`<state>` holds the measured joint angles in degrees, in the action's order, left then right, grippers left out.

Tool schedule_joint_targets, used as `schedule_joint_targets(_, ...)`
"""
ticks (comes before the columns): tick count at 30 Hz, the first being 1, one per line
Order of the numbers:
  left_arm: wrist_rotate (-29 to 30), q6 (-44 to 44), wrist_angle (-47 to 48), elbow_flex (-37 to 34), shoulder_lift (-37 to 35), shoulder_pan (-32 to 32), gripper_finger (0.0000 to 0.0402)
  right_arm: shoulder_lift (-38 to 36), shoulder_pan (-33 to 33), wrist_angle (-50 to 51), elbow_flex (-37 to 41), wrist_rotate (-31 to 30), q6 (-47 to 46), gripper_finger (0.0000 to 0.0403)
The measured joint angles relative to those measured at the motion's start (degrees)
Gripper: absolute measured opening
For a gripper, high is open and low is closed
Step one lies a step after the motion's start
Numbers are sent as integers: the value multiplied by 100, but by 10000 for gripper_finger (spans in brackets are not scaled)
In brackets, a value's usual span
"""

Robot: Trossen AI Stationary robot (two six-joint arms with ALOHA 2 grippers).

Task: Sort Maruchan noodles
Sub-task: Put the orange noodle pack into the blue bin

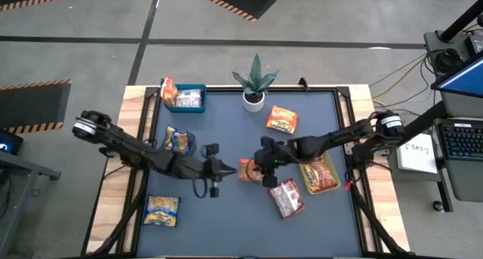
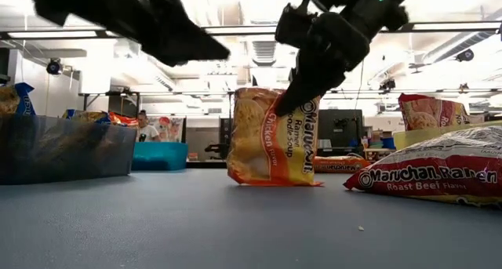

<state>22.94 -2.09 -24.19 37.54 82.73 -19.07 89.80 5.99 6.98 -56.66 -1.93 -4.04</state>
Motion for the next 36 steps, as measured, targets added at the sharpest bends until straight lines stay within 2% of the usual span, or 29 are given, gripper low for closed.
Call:
schedule_joint_targets(4, -39, -306, -1372, -793, -351, 0, 39, 0, 297, -4, 0, -806, 370, 103)
schedule_joint_targets(7, 17, -535, -2103, -1175, -354, 4, 82, 0, 426, -55, 0, -1146, 581, 103)
schedule_joint_targets(14, 340, -593, -2917, -1346, 154, 4, 197, 1, 455, -234, 0, -1168, 828, 103)
schedule_joint_targets(18, 602, -475, -2998, -1161, 634, 44, 238, 2, 462, -334, 0, -1176, 961, 104)
schedule_joint_targets(22, 614, -502, -3130, -891, 1209, 153, 246, 7, 466, -343, 0, -1164, 1037, 104)
schedule_joint_targets(29, 600, -458, -3583, -569, 1926, 236, 235, 16, 465, -367, 0, -1165, 1117, 104)
schedule_joint_targets(36, 468, -400, -3835, -510, 2128, 247, 205, 39, 465, -441, 0, -1162, 1240, 105)
